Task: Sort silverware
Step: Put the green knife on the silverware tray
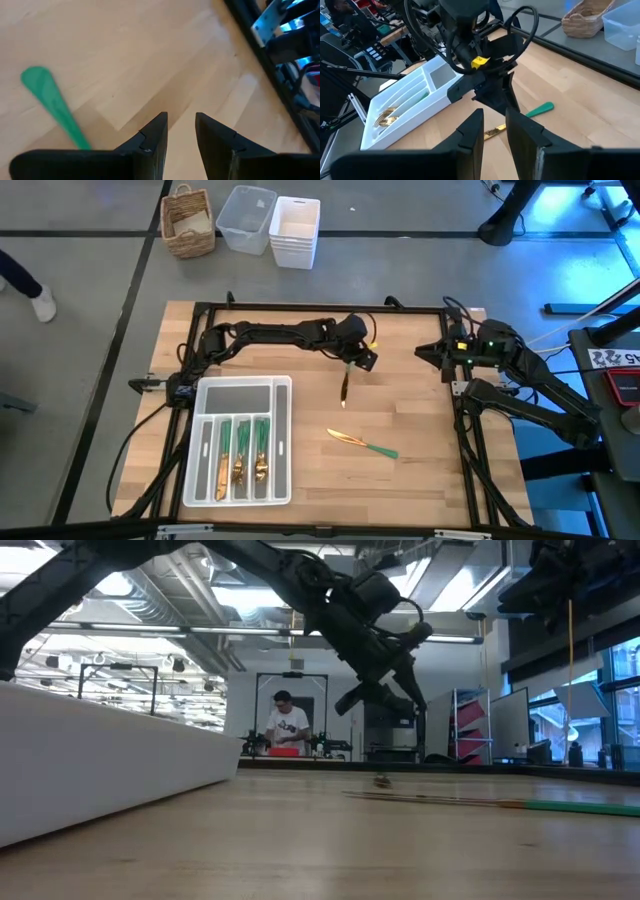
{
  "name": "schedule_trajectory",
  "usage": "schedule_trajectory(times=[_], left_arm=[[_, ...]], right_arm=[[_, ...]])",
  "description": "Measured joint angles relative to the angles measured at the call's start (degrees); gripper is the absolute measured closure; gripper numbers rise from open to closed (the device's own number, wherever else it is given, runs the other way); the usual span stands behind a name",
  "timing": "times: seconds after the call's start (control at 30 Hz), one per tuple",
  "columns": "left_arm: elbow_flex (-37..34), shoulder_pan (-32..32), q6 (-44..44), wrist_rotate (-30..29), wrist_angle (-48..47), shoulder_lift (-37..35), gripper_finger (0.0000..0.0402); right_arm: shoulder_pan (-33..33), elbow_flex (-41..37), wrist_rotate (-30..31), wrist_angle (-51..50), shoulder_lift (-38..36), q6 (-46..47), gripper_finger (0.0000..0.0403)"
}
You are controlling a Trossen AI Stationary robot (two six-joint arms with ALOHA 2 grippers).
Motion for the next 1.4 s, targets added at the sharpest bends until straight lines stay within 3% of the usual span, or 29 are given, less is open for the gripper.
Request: schedule_trajectory(times=[0.3, 0.5, 1.4], left_arm=[[0.0, -0.1, 5.8, -3.2, -11.2, 0.0, 0.0269], [0.0, -0.3, 1.7, -6.7, -12.1, 0.6, 0.0241], [0.0, -1.9, -1.1, -9.7, -12.9, 6.4, 0.0268]], right_arm=[[0.0, 0.0, 0.0, -0.5, 0.0, 0.0, 0.032], [0.0, 0.0, 0.7, -0.5, 0.0, 0.0, 0.032], [0.0, 0.0, 1.1, -0.7, 0.0, 0.0, 0.032]])
